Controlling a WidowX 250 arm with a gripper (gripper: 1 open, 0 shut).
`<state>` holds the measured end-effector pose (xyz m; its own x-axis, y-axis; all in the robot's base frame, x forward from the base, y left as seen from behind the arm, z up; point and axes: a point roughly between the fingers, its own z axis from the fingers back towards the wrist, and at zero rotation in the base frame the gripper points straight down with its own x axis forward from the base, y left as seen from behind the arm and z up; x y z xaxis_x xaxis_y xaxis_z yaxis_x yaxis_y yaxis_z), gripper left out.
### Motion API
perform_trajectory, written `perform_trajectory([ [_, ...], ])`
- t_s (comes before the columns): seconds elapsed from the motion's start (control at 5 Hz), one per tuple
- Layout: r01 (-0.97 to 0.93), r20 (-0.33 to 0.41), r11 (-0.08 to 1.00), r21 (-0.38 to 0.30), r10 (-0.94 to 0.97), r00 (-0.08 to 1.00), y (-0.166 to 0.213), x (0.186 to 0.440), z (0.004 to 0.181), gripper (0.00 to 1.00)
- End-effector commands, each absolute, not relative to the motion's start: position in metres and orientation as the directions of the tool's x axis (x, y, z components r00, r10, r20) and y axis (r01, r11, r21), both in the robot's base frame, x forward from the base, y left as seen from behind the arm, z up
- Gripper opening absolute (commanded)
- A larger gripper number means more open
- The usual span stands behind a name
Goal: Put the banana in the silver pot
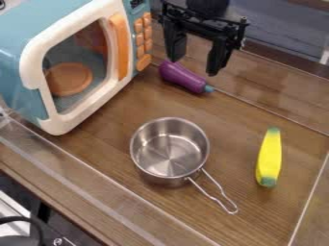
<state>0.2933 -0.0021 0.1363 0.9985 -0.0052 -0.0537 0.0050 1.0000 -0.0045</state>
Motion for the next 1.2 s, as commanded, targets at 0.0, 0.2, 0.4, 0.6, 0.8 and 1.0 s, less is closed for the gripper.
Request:
perform_trajectory([
  [0.0,0.006,-0.095,1.000,-0.013,-0.007,0.995,-0.010,0.290,0.120,1.00],
  [0.2,0.019,-0.103,0.999,-0.033,-0.022,0.994,-0.034,0.286,0.103,1.00],
  [0.4,0.016,-0.089,0.998,-0.053,-0.020,0.996,-0.055,0.287,0.093,1.00],
  [0.6,0.013,-0.070,0.998,-0.068,-0.018,0.997,-0.069,0.289,0.086,1.00],
  [0.8,-0.004,-0.054,0.997,-0.078,-0.001,0.999,-0.078,0.292,0.081,1.00],
  [1.0,-0.023,-0.042,0.996,-0.088,0.019,0.999,-0.084,0.294,0.075,1.00],
])
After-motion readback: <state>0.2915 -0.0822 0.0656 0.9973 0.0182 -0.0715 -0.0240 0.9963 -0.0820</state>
